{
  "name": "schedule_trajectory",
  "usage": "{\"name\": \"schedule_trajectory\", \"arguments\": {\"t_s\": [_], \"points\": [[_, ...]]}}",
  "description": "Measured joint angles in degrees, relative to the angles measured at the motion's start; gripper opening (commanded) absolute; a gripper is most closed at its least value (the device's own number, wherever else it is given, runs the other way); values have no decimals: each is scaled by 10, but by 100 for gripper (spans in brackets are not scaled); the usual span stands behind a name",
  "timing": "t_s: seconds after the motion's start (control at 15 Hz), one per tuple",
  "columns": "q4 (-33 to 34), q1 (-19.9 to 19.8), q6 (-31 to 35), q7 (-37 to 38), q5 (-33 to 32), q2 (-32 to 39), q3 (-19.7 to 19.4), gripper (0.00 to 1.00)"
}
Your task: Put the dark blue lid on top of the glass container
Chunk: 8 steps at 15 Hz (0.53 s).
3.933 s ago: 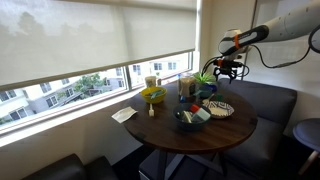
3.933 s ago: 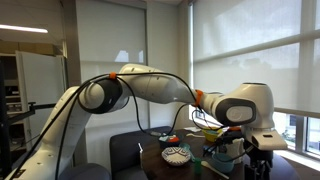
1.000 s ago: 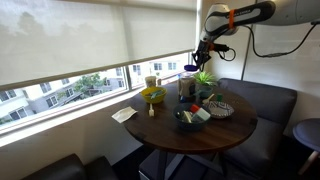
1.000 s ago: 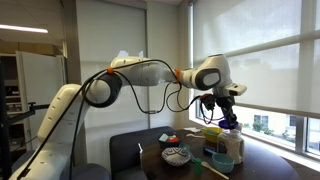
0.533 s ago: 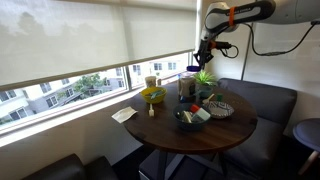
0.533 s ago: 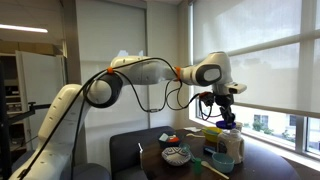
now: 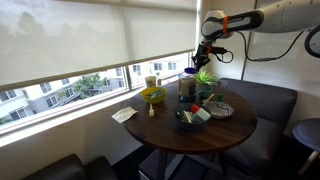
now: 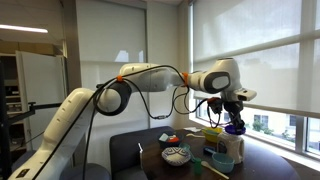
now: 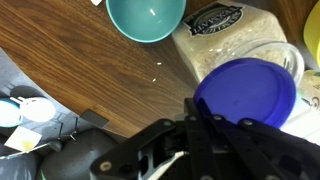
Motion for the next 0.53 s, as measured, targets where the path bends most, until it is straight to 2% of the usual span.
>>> {"name": "schedule_trajectory", "arguments": {"t_s": [0.33, 0.53], "points": [[37, 0, 5, -5, 9, 22, 11, 1], [56, 0, -14, -14, 15, 30, 21, 1]]}}
